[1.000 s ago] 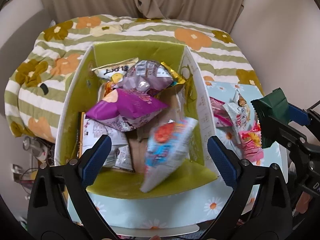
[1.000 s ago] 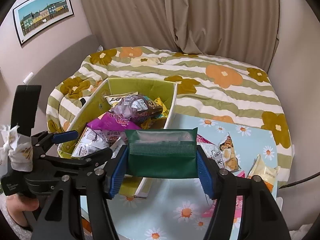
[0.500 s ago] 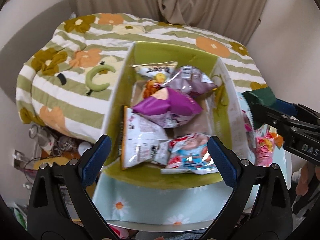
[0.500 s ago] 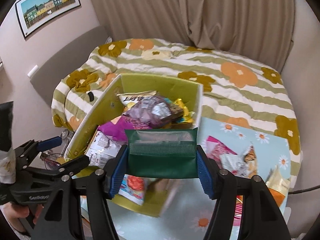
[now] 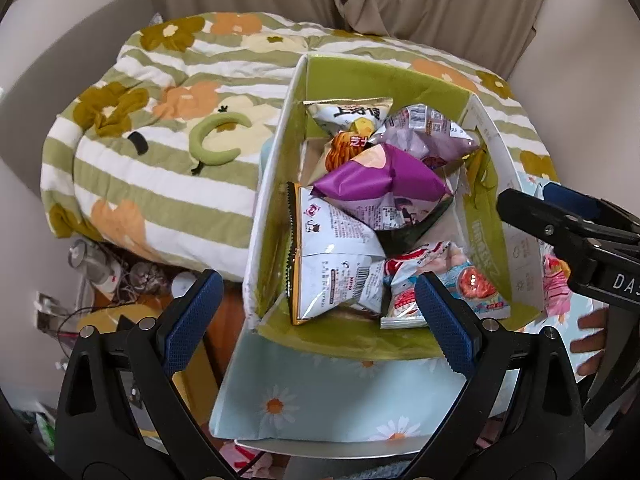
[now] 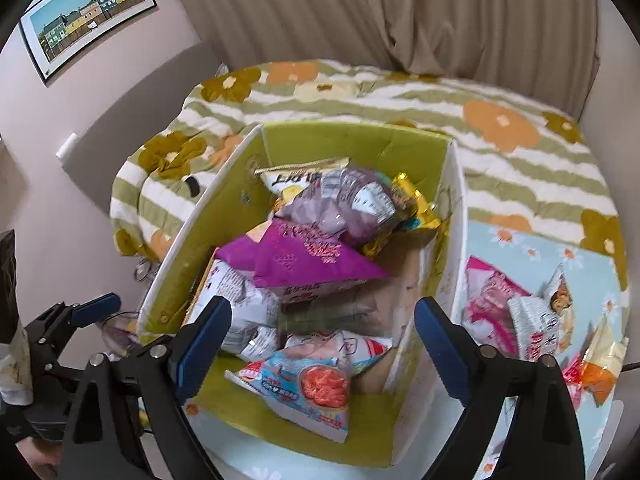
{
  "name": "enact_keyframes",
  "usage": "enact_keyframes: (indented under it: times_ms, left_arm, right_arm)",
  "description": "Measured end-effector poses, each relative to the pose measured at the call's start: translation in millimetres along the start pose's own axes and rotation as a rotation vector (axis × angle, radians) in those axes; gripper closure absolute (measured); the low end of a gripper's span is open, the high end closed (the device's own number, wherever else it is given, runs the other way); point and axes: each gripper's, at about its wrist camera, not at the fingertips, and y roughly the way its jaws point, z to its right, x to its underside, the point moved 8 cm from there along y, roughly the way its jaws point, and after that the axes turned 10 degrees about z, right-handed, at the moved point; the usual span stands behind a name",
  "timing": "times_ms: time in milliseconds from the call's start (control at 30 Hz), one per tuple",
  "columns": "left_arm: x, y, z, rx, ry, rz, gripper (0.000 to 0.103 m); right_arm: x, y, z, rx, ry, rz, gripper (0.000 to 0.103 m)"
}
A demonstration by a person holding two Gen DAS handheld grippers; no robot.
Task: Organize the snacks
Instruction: 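Carry both items into the green box and open both tools to drop them, then move both tools back over the remaining snacks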
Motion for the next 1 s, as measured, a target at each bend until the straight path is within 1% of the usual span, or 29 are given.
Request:
enact_keyframes:
  times_ms: [167,267,467,600,700,900,1000]
  left_arm:
    - [-2.2,-5.3,-2.4,0.012,0.016,0.015,0.007]
    - [-3.7,-11.6,-1.5,0.024,0.024,0.027,0.007]
    - [-5.2,-26.8,13.4,0.036,0.047,0.052,0.007]
    - [-5.9,-41.9,34.8,0.047,0.047,0.078,0.007]
    - [-4.0,-52.5,58.3,0.048,0.048,0.099,0.007]
    - [7.6,-66.5,115.2,0.064,0.018,0.109,0.007]
    - [14.0,-69.1,148.8,0.068,0.015,0.108,0.007]
  right_arm:
    - [3.8,-7.4,2.8,0.033,0.004,0.012,0.012]
    - [5.3,-14.1,3.8,0.036,0.017,0.016,0.012]
    - [12.1,-37.3,8.4,0.04,0.04,0.033,0.012]
    - [16.8,-62.1,21.7,0.056,0.025,0.062,0.012]
    - [19.9,-80.1,36.8,0.06,0.026,0.081,0.012]
    - [30.6,-117.7,85.5,0.072,0.022,0.096,0.012]
    - [37.9,-136.3,118.3,0.109,0.018,0.108,0.012]
